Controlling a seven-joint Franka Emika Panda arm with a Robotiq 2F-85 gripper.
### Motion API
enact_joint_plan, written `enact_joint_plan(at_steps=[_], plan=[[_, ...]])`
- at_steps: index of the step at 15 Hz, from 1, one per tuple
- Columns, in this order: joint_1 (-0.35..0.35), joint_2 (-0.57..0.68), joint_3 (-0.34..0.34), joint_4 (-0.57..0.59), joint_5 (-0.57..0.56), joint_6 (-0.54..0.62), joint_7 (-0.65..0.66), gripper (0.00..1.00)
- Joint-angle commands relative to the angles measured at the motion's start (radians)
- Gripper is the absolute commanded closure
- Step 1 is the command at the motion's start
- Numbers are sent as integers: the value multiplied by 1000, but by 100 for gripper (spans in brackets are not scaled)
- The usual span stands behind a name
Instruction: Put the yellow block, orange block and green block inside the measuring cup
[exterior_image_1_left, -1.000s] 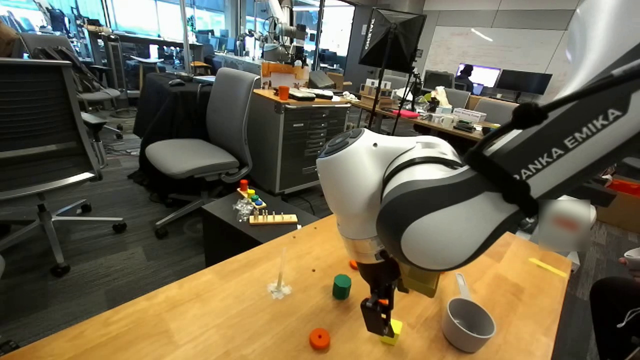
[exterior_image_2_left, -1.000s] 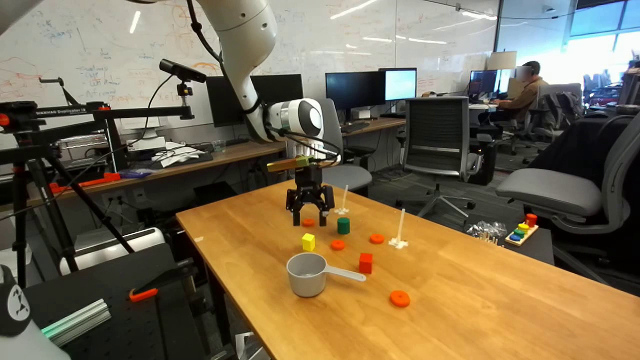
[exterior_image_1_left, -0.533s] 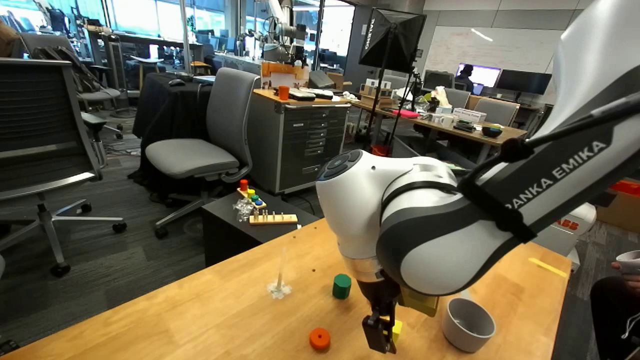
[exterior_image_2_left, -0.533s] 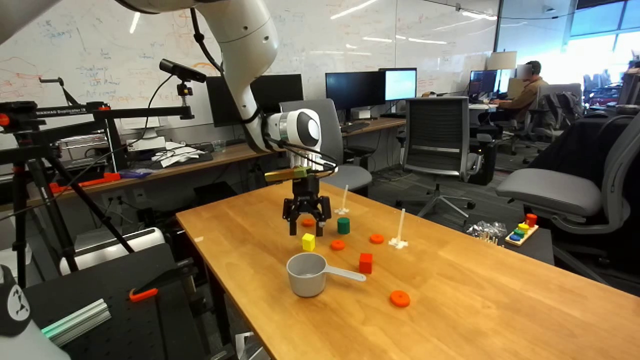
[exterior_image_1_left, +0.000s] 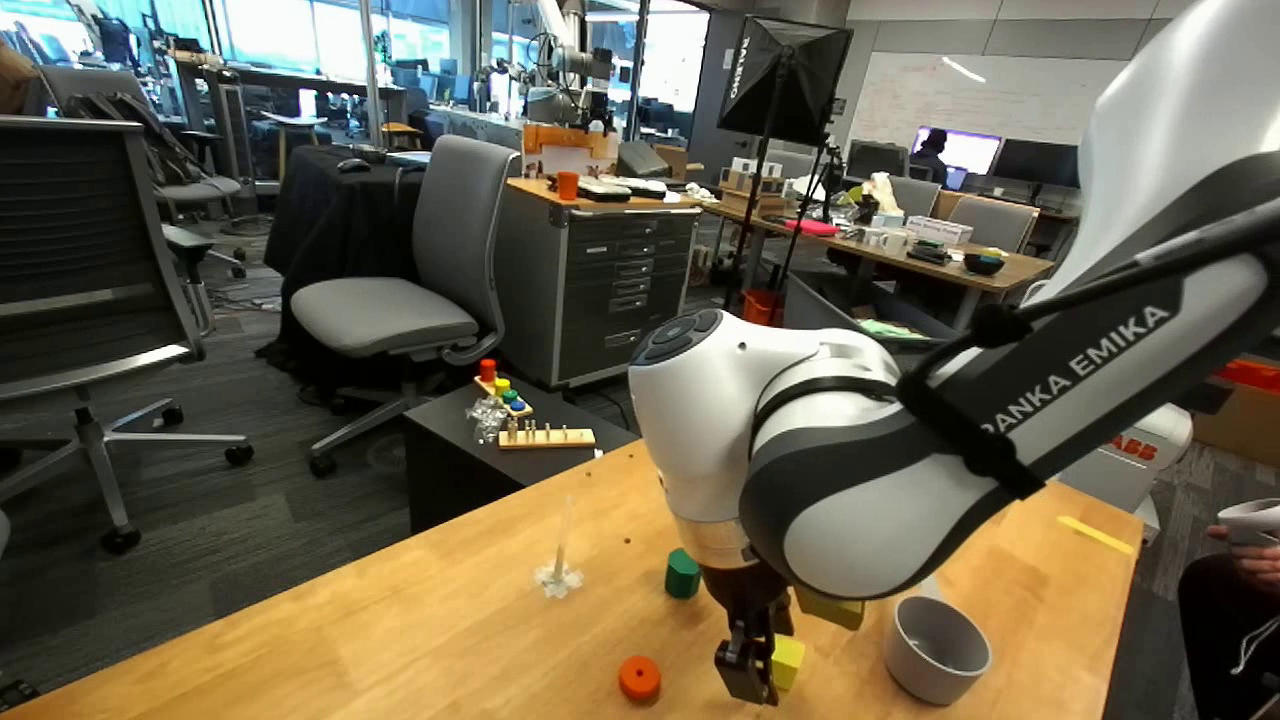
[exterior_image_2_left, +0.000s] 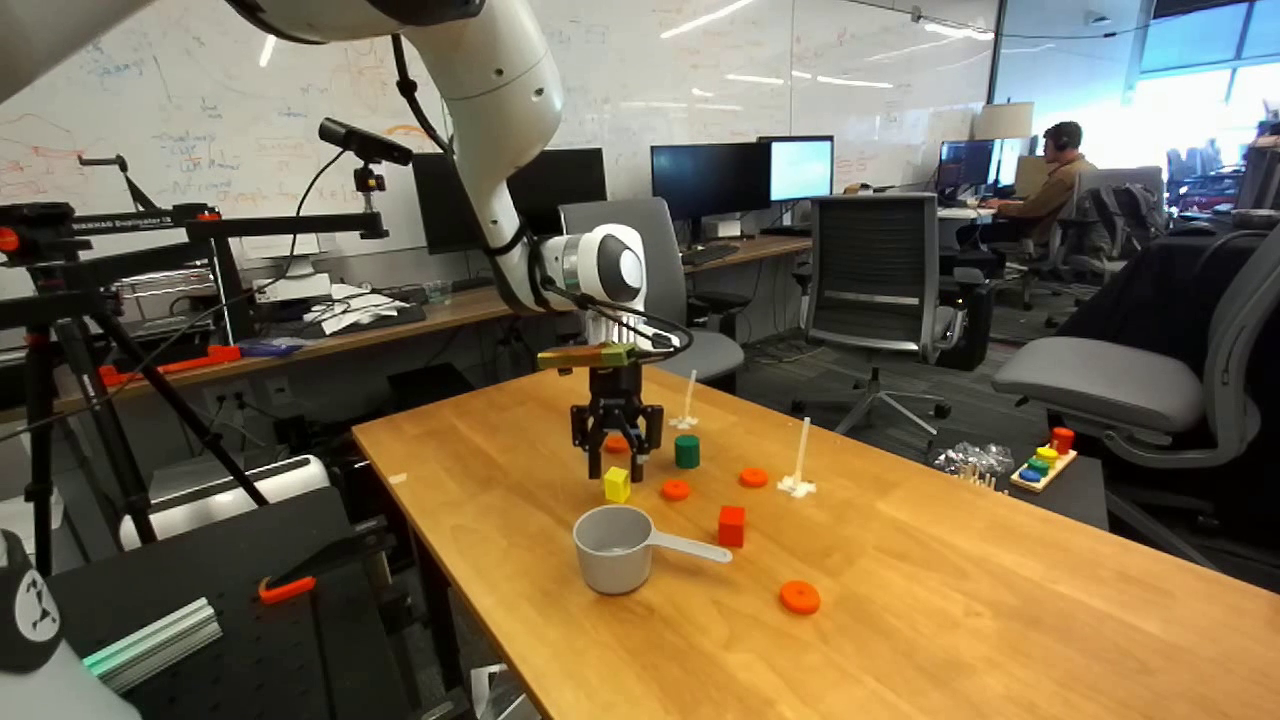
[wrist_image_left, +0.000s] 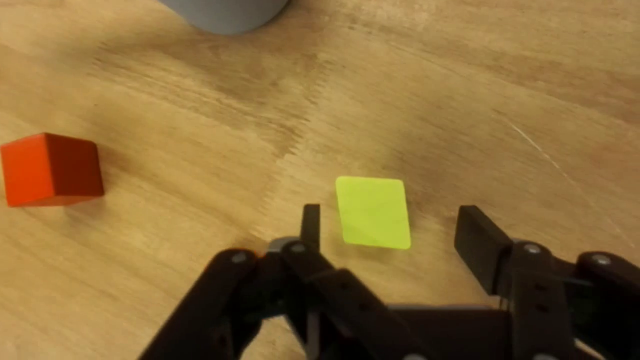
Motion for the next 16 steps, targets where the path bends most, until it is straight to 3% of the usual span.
enact_joint_plan(at_steps=[1,4,6,10,16], plan=[[-25,28,17,47,50,-6,-60,58],[-37,33,16,49,89,-28,-67,82],[-46,31,15,42,116,-39,-59,93],[-52,-7,16,-3,145,-59,-49,92],[-44,-167,11,-137,133,-28,-28,92]])
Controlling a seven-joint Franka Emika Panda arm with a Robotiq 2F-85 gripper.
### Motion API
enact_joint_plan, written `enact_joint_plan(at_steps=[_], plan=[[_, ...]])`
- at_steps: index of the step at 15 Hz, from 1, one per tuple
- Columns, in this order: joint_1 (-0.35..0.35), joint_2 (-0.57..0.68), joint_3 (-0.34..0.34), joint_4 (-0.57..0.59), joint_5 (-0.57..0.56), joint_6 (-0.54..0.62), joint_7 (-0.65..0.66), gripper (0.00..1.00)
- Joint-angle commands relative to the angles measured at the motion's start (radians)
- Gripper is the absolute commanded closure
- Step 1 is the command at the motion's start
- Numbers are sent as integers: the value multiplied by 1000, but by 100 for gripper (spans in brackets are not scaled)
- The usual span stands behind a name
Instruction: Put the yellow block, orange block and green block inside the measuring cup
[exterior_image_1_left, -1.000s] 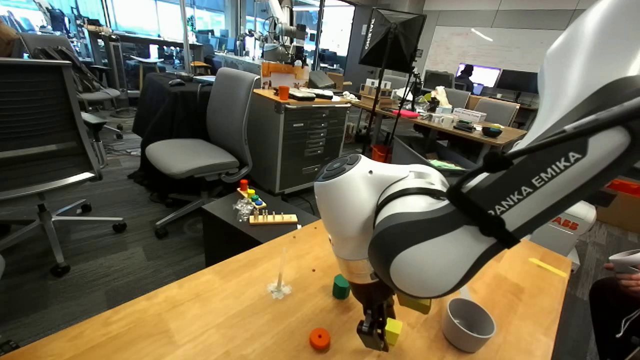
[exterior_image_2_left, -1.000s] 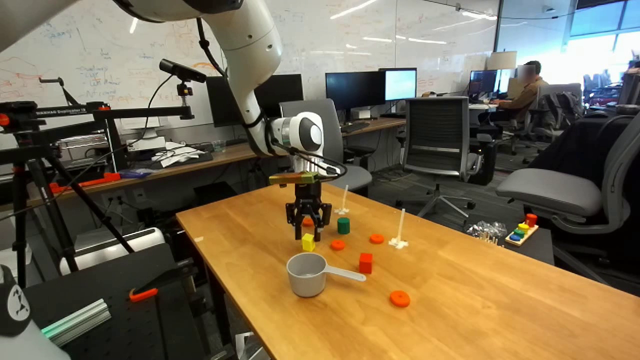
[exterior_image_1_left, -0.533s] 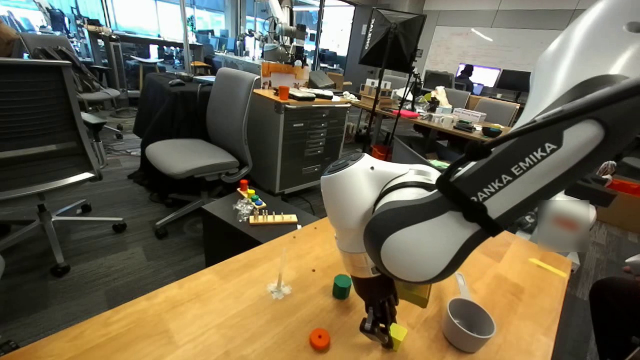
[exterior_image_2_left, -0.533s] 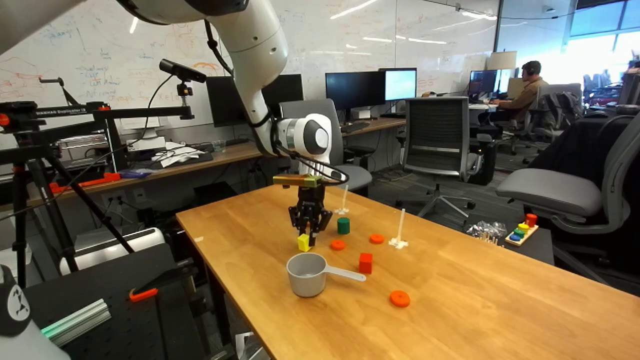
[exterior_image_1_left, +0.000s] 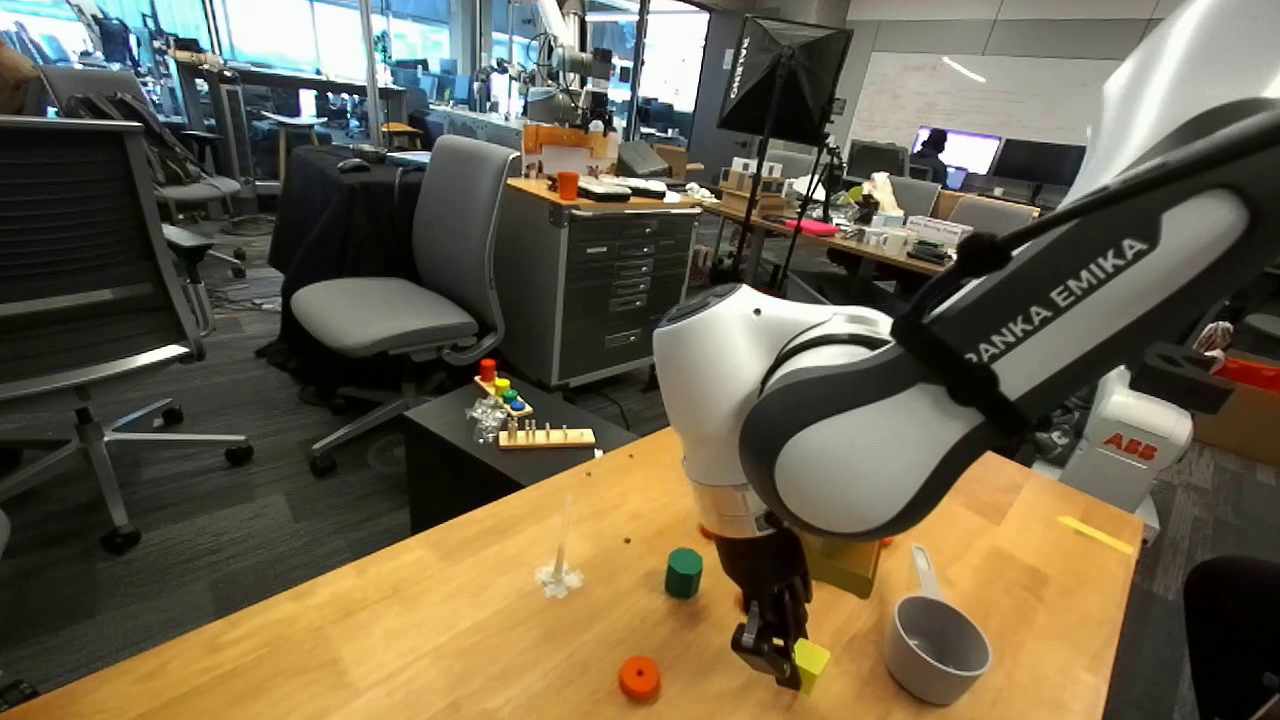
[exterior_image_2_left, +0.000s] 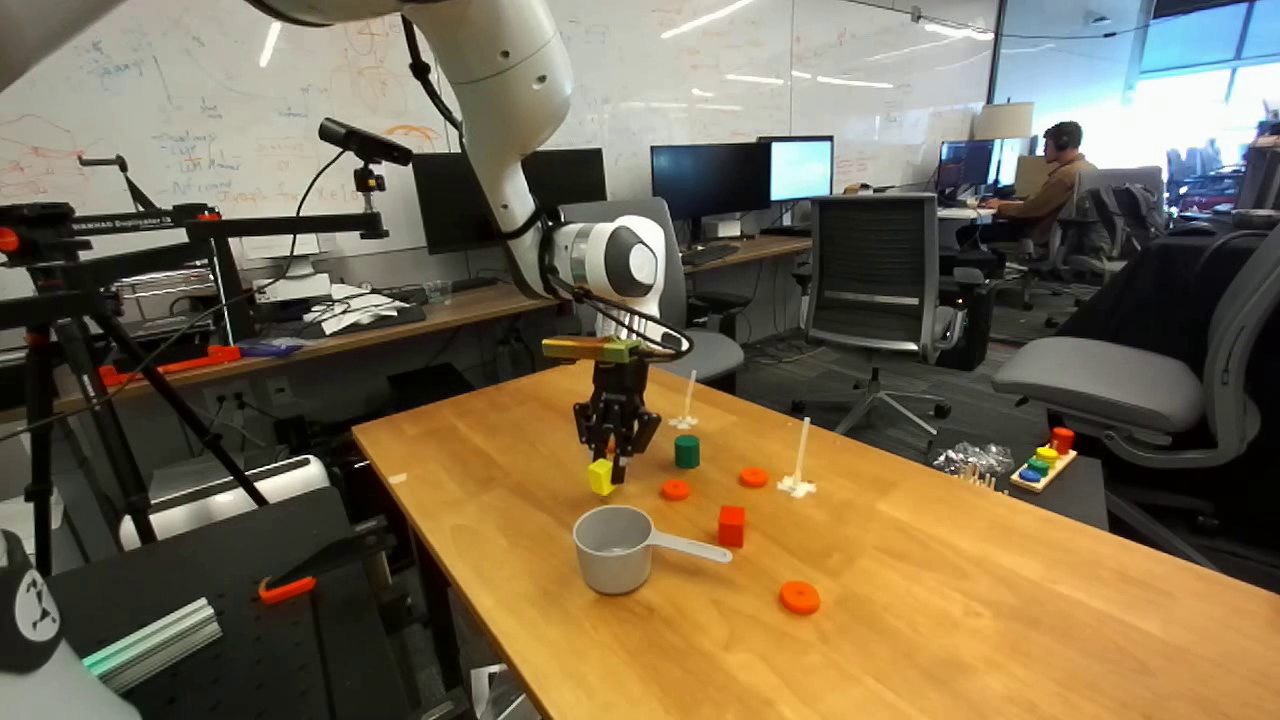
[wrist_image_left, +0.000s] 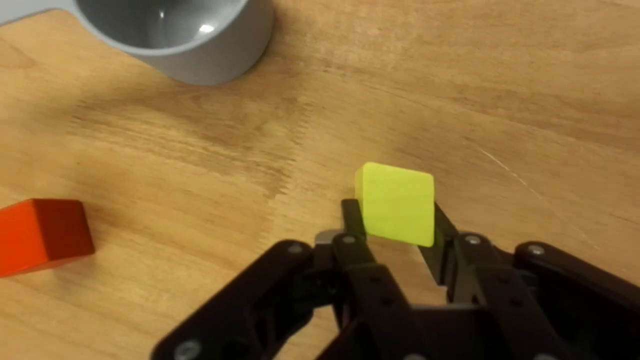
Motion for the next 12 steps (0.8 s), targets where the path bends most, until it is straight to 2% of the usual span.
enact_joint_plan(at_steps=[1,8,12], plan=[[-3,-163,5,-133,3,7,14,92],[-24,-413,-21,-396,-27,9,53,92],[-83,-499,-50,-521,-42,26,58,92]])
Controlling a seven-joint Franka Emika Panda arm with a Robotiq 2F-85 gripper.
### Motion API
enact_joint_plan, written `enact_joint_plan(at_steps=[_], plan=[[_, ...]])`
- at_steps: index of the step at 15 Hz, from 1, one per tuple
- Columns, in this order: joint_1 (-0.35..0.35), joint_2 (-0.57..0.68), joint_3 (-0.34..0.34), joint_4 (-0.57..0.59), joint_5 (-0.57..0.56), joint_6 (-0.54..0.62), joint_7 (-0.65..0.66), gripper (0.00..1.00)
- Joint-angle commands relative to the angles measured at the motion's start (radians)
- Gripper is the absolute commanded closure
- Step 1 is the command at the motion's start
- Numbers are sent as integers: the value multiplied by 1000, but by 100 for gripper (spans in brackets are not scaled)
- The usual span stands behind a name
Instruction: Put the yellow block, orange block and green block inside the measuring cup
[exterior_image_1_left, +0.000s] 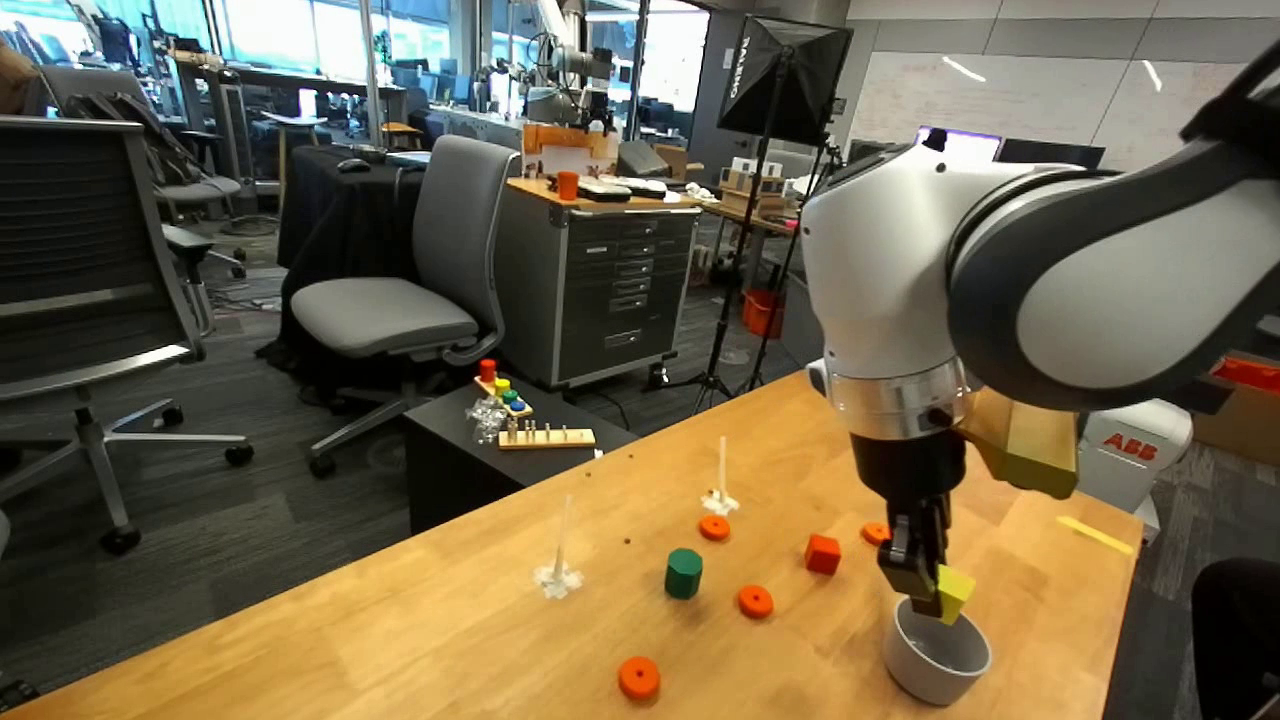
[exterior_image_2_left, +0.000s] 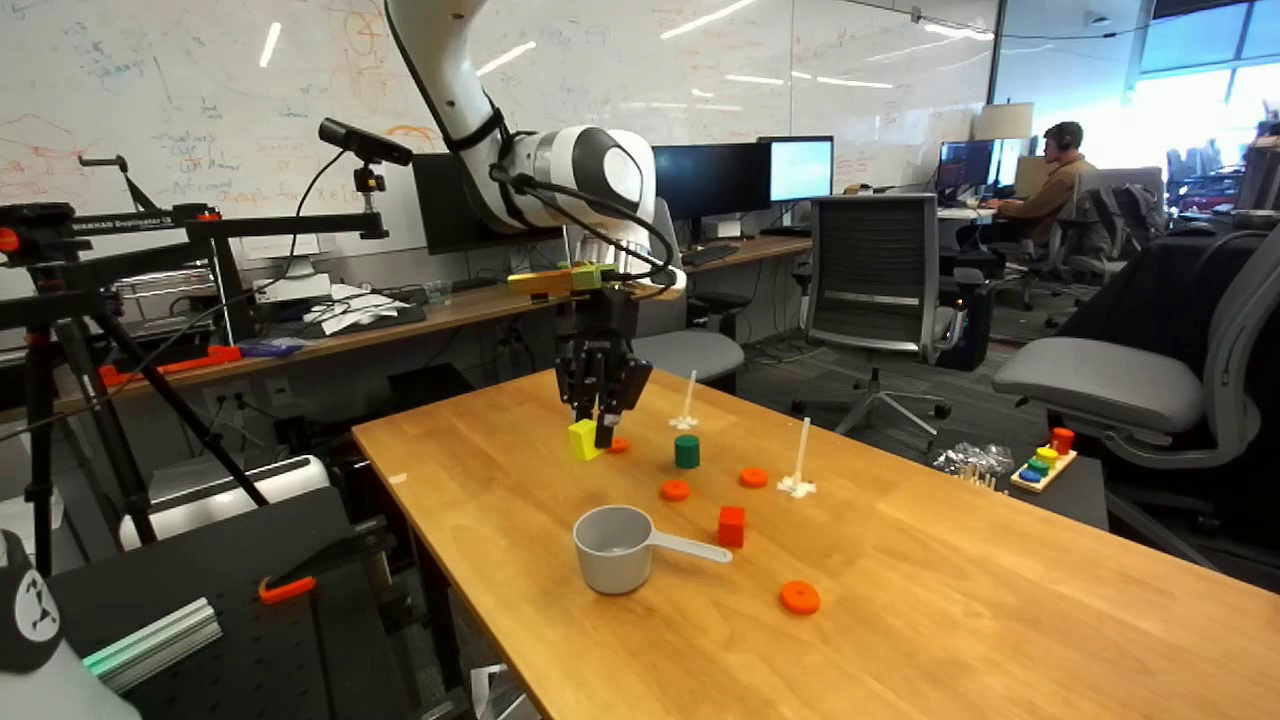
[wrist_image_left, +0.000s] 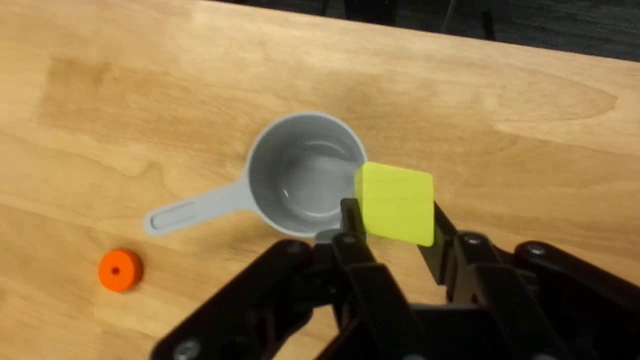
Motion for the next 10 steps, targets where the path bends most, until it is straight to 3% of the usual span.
enact_joint_plan(at_steps=[1,4,5,6,10], plan=[[-56,-111,-25,-140,-32,30,19,92],[-100,-134,-47,-170,-53,39,19,91],[-109,-142,-52,-181,-64,51,20,43],[-118,-149,-54,-193,-80,80,12,84],[-127,-158,-57,-215,-125,148,34,92]])
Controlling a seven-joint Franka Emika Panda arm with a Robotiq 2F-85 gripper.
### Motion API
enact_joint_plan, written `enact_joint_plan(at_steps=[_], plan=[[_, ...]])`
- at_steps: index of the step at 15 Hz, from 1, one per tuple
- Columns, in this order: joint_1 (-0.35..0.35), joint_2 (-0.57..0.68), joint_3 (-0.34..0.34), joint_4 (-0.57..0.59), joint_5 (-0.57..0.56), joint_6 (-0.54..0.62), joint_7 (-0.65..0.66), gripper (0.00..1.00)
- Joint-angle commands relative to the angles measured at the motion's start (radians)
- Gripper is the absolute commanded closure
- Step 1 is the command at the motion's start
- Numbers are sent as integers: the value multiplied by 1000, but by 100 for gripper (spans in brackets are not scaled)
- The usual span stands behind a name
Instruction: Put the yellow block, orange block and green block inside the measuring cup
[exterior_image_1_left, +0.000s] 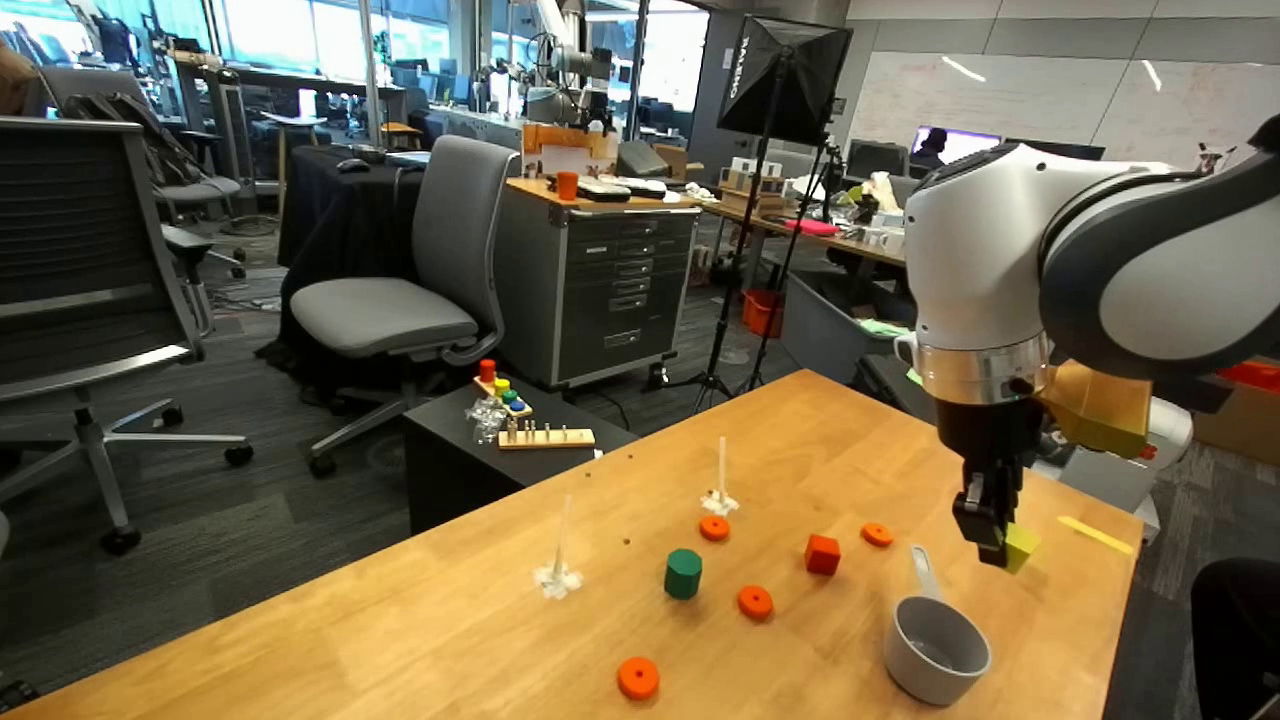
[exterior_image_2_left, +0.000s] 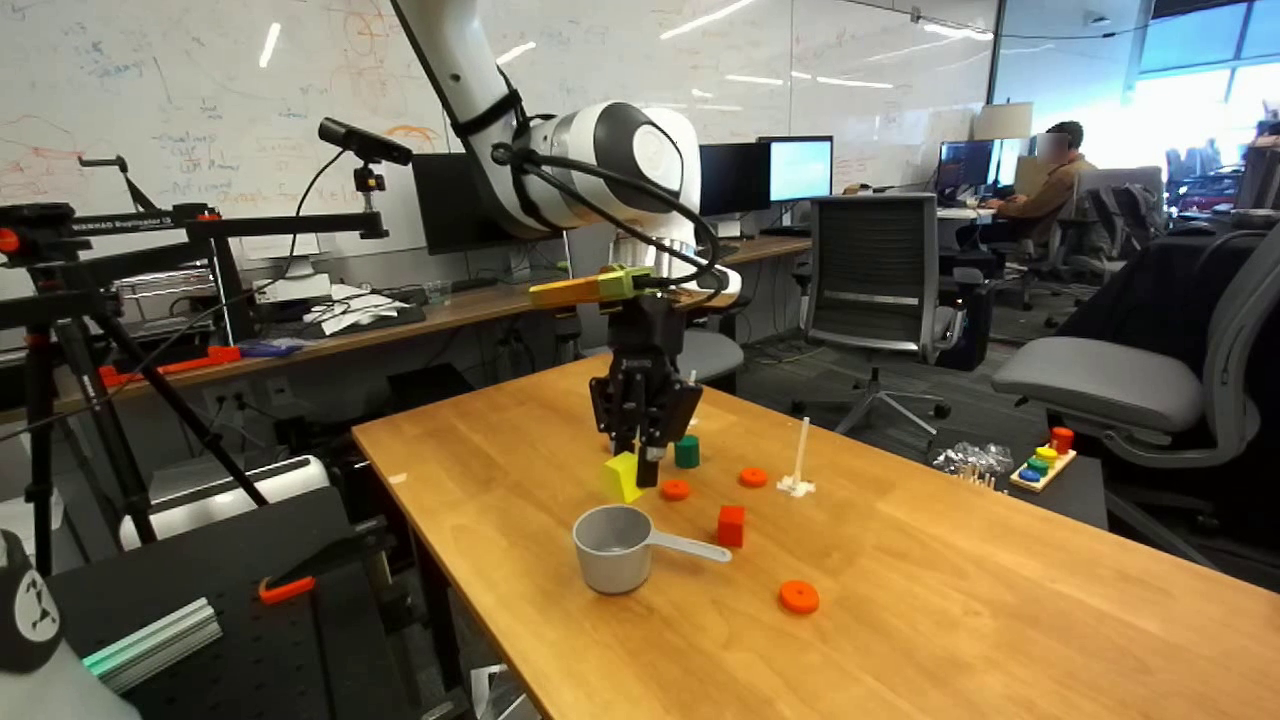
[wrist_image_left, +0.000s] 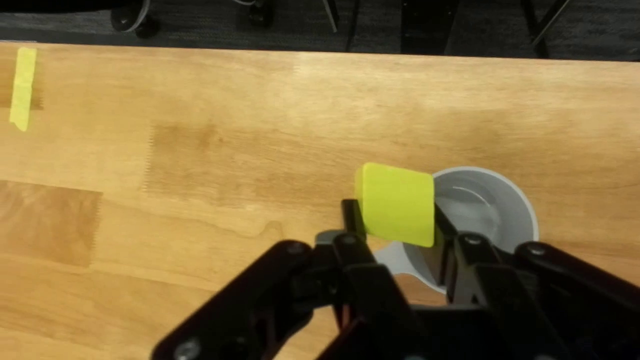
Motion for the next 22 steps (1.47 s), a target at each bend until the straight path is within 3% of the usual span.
enact_joint_plan(at_steps=[1,7,12,17,22], plan=[[3,-46,-1,-52,-38,66,39,92],[18,-38,10,-66,-33,120,60,92],[60,38,41,-72,-22,235,114,92],[125,141,18,-13,-39,285,155,92],[143,162,1,26,-30,274,151,92]])
